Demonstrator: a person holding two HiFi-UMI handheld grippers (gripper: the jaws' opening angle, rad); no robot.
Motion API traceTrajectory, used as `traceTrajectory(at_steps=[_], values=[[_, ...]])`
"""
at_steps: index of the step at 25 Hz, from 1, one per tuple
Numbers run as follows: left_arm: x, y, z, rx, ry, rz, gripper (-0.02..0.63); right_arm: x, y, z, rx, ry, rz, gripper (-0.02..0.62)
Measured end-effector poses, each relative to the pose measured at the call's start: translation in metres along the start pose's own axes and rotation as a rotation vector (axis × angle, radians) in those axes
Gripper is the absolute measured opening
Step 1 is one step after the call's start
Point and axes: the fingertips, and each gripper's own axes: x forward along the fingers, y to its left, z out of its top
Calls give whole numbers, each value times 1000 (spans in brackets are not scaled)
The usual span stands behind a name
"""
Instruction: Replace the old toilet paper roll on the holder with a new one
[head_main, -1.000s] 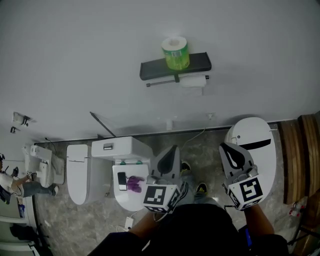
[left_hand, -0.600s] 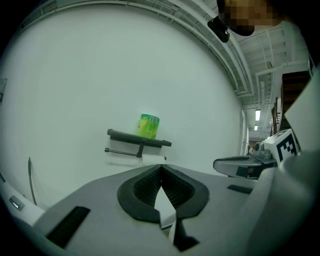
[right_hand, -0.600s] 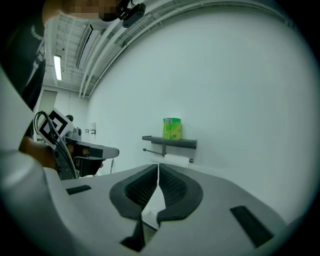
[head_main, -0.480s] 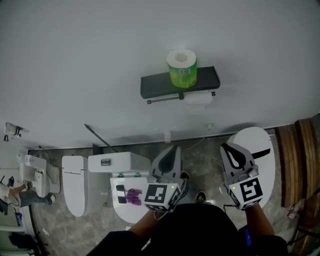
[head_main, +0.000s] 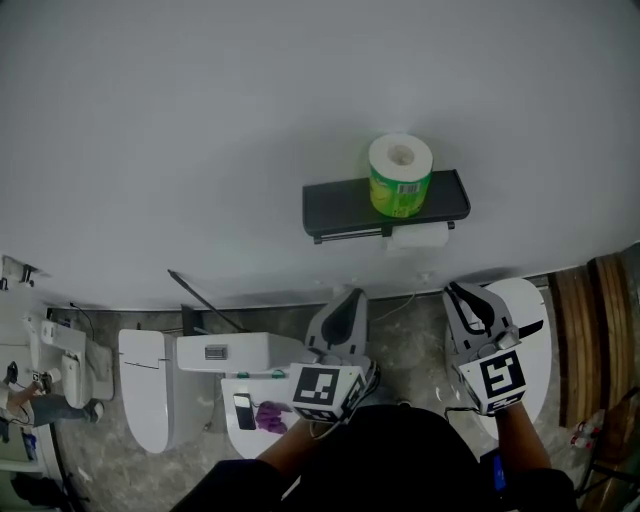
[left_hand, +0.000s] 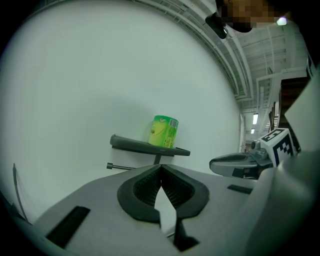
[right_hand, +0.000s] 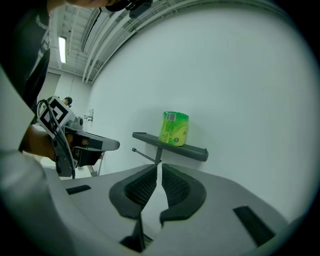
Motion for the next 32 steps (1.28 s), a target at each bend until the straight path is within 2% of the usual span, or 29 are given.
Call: traceTrajectory(at_steps=[9,10,12,14,19,32], values=[[11,31,-2,-5,-6,-40,23,38,7,-12,-173,117,13,48],[11,33,-2,-6,-6,-42,23,41,8,-14,-192,135,14,64],[11,36,-4,-9,-4,-46,23,45,11,-18,-229,172,19,146],[11,39,-5,-10,2,-45,23,50,11,-19,-282,192,16,164],[10,47,-6,-17,3,-36,23,66,8,-20,-441,230,2,178],[19,58,-1,-15,6,11,23,127,-18,-48,-714,349,31,190]])
